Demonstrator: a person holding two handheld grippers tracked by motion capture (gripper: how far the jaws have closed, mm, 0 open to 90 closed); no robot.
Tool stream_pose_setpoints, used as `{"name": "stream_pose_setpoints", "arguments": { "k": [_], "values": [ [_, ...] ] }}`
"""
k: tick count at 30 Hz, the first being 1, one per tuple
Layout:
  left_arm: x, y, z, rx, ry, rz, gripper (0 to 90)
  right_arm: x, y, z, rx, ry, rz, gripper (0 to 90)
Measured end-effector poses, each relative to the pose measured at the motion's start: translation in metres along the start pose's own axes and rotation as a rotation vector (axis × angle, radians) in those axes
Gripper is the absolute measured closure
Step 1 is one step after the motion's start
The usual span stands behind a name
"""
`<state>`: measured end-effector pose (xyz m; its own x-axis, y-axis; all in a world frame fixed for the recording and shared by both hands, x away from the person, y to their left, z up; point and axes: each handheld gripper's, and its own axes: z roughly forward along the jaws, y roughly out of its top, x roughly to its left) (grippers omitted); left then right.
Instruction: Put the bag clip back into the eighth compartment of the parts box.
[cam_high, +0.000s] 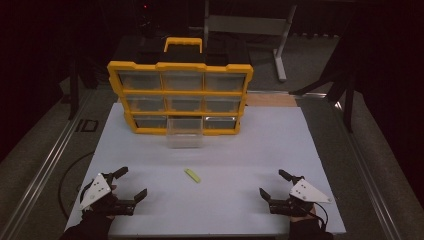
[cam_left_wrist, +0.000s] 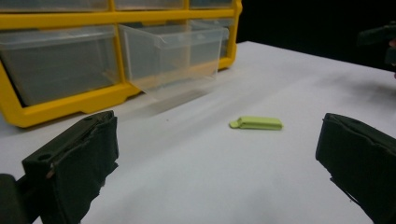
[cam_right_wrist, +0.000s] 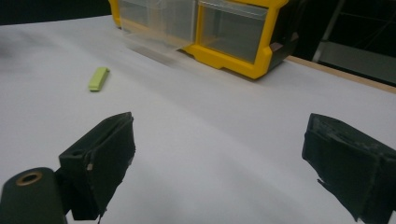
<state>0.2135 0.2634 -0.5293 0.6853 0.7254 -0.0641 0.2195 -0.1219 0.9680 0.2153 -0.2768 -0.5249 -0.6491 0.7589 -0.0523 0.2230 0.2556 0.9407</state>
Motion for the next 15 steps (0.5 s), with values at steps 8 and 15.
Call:
{"name": "stream_pose_setpoints", "arguments": {
  "k": [8,15],
  "values": [
    [-0.0006,-0.0004,0.0001,-0.007,-0.011,0.011,0.0,0.0,-0.0005,0.0001,0.004,-0.006,0.002,9.1],
    [-0.0012,-0.0002,0.0001,-0.004,-0.013,0.015,0.0,0.0001,-0.0001,0.0,-0.003,-0.006,-0.003,9.1]
  ]
}}
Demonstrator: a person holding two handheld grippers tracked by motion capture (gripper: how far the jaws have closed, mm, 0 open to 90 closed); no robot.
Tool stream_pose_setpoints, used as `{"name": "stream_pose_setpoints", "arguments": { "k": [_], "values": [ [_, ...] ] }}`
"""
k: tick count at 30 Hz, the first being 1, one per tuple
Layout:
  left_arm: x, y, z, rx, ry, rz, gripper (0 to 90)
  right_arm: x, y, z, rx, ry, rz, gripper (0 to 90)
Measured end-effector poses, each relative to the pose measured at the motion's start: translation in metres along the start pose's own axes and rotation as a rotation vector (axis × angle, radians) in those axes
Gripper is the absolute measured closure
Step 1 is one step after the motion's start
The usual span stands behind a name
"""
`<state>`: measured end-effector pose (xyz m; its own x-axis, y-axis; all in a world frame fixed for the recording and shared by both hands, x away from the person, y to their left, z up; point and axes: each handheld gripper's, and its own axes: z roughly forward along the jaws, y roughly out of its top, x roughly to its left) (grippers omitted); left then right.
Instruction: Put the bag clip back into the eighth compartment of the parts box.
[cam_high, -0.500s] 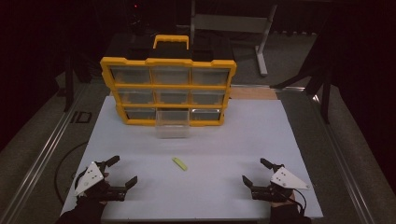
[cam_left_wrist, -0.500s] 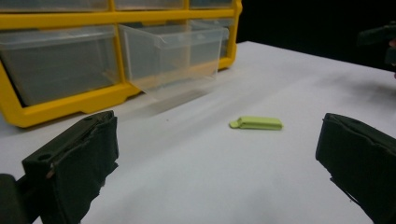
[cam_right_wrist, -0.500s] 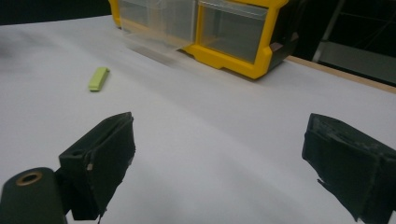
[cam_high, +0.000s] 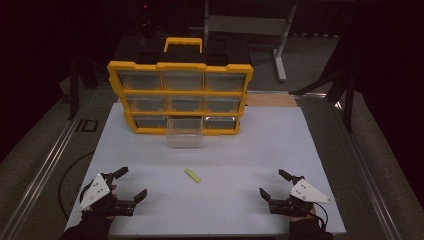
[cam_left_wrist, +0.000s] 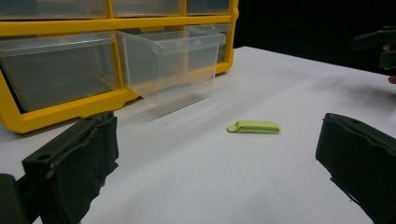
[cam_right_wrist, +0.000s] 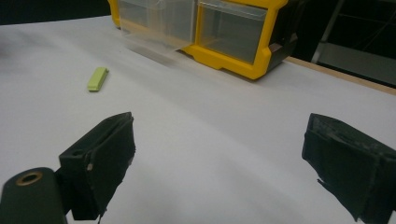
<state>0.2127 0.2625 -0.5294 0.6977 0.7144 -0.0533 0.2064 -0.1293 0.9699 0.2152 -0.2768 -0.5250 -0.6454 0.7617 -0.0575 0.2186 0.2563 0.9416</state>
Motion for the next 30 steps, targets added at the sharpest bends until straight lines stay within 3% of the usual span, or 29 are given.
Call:
{"name": "stream_pose_setpoints", "arguments": {
  "k": [19,25,30],
  "values": [
    [0.0016,0.0006,-0.0025,-0.023,0.014,-0.008,0.0,0.004,0.0017,0.0025,0.009,-0.021,-0.016,9.1],
    [0.0014,0.0006,-0.0023,-0.019,0.013,-0.008,0.0,0.002,0.0042,0.0019,0.039,0.002,0.013,9.1],
    [0.0014,0.0008,-0.0025,-0.019,0.013,-0.01,0.0,0.0017,0.0078,0.0015,0.054,-0.015,0.027,9.2]
  ]
}}
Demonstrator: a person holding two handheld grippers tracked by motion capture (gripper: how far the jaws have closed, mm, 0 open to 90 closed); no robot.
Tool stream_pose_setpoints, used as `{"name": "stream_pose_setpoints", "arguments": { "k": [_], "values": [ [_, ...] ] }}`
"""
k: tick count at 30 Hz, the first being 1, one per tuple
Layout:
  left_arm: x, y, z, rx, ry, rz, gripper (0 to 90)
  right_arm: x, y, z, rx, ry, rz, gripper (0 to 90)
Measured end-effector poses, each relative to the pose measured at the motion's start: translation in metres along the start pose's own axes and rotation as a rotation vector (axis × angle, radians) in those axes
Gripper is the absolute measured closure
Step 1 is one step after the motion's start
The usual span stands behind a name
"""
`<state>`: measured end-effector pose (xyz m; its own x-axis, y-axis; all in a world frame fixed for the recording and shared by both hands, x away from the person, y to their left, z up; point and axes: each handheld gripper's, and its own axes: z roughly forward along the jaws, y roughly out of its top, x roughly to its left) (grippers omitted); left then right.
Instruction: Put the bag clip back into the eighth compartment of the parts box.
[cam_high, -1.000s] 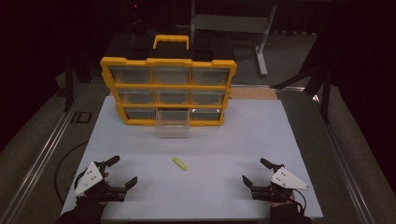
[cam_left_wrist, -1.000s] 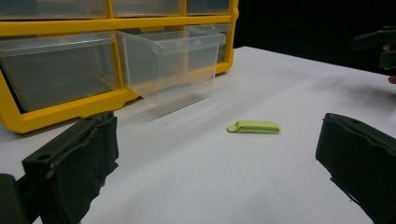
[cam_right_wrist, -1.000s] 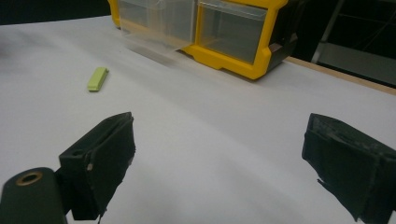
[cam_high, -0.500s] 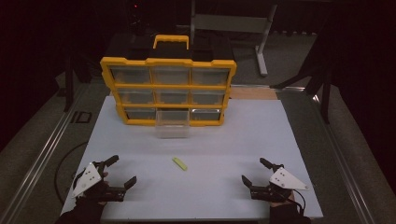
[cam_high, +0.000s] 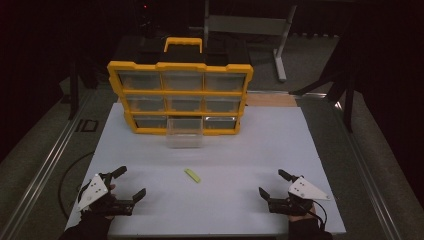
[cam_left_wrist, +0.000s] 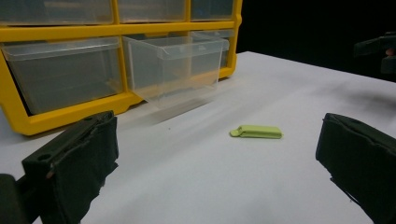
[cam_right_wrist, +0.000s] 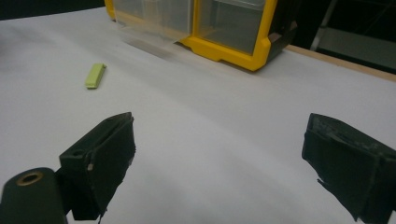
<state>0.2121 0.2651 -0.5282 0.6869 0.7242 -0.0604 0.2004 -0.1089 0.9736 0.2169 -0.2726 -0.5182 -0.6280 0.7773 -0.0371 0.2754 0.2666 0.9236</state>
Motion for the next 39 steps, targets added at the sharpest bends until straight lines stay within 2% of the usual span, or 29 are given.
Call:
{"name": "stream_pose_setpoints", "arguments": {
  "k": [10,12,15,22,29,30,34,39],
  "values": [
    [0.0,0.0,0.0,0.0,0.004,-0.002,0.0,0.0,0.013,-0.006,0.007,-0.02,0.0,9.2],
    [0.0,0.0,0.0,0.002,0.005,-0.003,0.0,0.0,0.02,-0.008,0.008,-0.034,0.015,9.1],
    [0.0,0.0,0.0,0.001,0.007,-0.004,0.0,0.0,0.024,-0.01,0.008,-0.024,0.03,8.6],
    [0.0,0.0,0.0,0.0,0.009,-0.009,0.0,0.003,0.036,-0.009,0.026,-0.017,0.005,7.3],
    [0.001,0.0,0.0,0.002,0.009,-0.01,0.0,0.006,0.049,-0.001,0.035,0.008,-0.012,7.2],
    [0.001,0.0,0.0,0.003,0.009,-0.01,0.0,0.006,0.054,0.001,0.039,0.025,-0.019,7.3],
    [0.001,0.0,0.0,0.002,0.007,-0.01,0.0,0.007,0.062,0.005,0.042,0.025,-0.045,7.3],
    [0.001,0.0,0.0,0.001,0.004,-0.013,0.0,0.009,0.071,0.012,0.039,0.031,-0.05,7.3]
  ]
}}
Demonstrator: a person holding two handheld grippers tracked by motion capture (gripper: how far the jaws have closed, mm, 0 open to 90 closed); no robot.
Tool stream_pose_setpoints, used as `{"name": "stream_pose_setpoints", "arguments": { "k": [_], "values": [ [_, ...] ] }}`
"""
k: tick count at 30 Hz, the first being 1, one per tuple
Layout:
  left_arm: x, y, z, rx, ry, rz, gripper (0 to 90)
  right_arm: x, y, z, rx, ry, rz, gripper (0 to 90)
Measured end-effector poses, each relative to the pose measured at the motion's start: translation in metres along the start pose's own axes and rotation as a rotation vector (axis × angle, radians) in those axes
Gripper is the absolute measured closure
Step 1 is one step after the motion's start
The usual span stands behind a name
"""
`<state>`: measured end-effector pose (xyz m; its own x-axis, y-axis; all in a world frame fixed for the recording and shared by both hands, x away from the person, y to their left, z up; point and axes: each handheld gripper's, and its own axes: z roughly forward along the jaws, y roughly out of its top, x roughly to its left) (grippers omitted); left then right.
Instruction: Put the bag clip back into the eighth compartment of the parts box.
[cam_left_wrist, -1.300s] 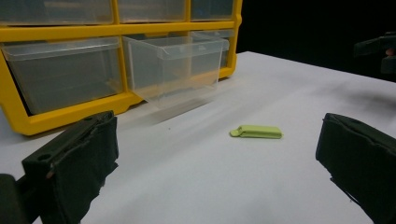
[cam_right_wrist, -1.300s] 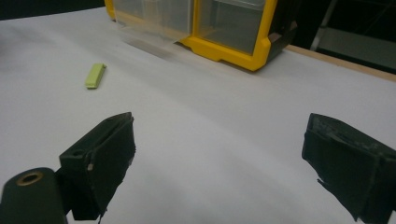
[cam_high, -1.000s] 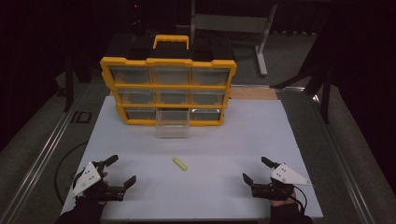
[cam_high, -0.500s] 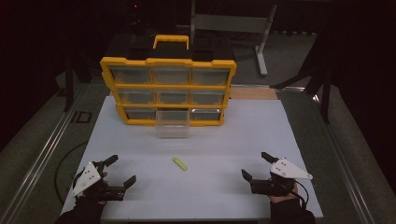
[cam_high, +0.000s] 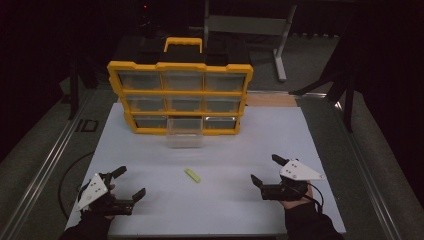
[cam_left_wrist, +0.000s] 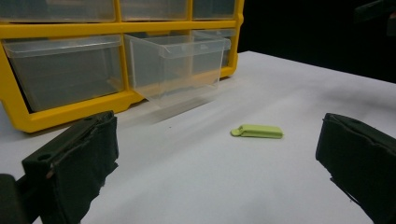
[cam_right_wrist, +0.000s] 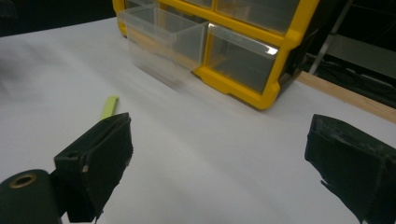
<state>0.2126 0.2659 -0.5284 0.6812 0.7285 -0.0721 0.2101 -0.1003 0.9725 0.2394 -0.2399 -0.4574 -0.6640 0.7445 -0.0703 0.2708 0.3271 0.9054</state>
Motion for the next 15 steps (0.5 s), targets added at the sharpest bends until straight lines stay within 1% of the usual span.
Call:
{"name": "stream_pose_setpoints", "arguments": {
  "k": [4,5,8,9,15],
  "values": [
    [0.0,0.0,0.0,0.0,-0.001,-0.002,0.0,0.001,0.003,0.003,-0.001,-0.002,-0.002,7.3],
    [0.0,0.0,0.0,-0.004,-0.001,-0.005,0.0,0.003,0.008,0.008,-0.003,0.006,-0.007,7.4],
    [0.0,0.0,0.0,-0.004,-0.001,-0.002,0.0,0.004,0.012,0.012,0.006,0.022,-0.001,7.4],
    [0.001,-0.001,0.0,-0.001,-0.002,-0.01,0.0,0.005,0.014,0.014,0.009,0.029,-0.001,7.4],
    [0.001,0.0,-0.001,-0.006,-0.003,-0.011,0.0,0.011,0.023,0.022,0.018,0.043,-0.028,7.4]
  ]
}}
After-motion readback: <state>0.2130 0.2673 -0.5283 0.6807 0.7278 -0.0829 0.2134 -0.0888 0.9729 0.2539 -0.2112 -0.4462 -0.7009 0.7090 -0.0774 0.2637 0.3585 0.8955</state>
